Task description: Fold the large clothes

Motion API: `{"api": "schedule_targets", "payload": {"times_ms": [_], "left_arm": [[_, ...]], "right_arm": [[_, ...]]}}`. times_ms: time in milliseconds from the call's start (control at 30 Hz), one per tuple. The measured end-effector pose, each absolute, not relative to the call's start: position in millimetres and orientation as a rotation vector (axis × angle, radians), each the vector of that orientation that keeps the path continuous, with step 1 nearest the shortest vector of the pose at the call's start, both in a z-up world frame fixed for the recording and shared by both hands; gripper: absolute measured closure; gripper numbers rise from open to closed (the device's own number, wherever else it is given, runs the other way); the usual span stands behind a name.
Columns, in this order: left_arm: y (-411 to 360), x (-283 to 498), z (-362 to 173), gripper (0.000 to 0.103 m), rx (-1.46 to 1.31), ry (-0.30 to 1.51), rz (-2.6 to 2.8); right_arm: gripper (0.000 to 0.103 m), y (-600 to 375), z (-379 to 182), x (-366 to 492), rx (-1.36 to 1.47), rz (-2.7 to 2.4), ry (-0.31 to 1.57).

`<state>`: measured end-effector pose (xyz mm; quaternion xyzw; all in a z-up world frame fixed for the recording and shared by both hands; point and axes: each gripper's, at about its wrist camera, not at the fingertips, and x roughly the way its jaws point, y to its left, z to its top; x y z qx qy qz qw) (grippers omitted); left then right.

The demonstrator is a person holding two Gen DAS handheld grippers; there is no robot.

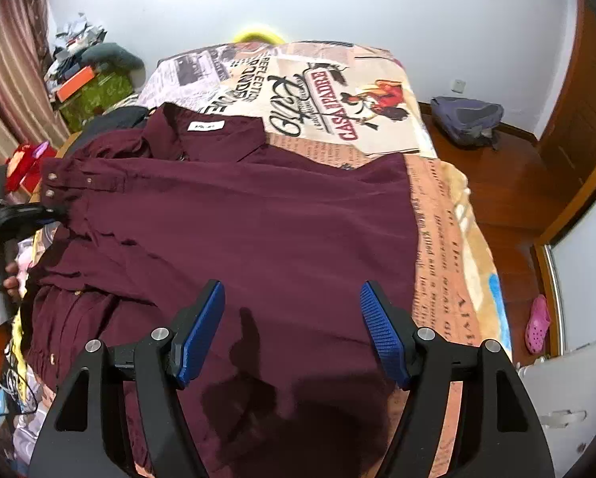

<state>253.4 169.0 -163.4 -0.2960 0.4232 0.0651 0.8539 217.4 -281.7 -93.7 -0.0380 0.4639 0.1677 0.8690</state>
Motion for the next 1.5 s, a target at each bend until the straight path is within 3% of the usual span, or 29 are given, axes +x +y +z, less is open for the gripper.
{"api": "schedule_targets", "payload": {"times_ms": [167, 300, 467, 600, 900, 1000, 1133, 1500], "left_arm": [[154.7, 220.3, -119.1, 0.092, -0.556, 0.831, 0.068], [168.4, 210.5, -114.9, 0.091, -0.607, 0.858, 0.042], [198.5, 202.3, -131.3, 0.091, -0.688, 0.909, 0.083], [211.5, 203.6, -156.4, 0.082, -0.706, 0.986, 0.131], [220.2, 187.3, -171.1, 0.08, -0.478, 1.058, 0.22], [221.7, 172.5, -162.1, 0.072, -0.38, 1.042, 0.225], [228.0, 144.4, -149.2, 0.046, -0.34, 0.969, 0.206], [236.4, 97.8, -206.1, 0.045, -0.607, 1.09, 0.086]], "right_arm": [[0.036, -291.2, -85.0, 208.8, -0.053, 0.334, 0.949], [0.036, -296.0, -81.5, 201.2, -0.034, 0.333, 0.938], [0.036, -297.6, -78.9, 195.6, -0.029, 0.33, 0.929], [0.036, -298.4, -79.6, 192.9, -0.02, 0.328, 0.928], [0.036, -304.4, -90.3, 177.7, -0.038, 0.304, 0.951], [0.036, -310.7, -88.1, 171.2, -0.048, 0.288, 0.942], [0.036, -318.5, -88.5, 161.0, -0.037, 0.297, 0.948], [0.036, -316.4, -125.7, 144.3, 0.118, 0.359, 1.067]]}}
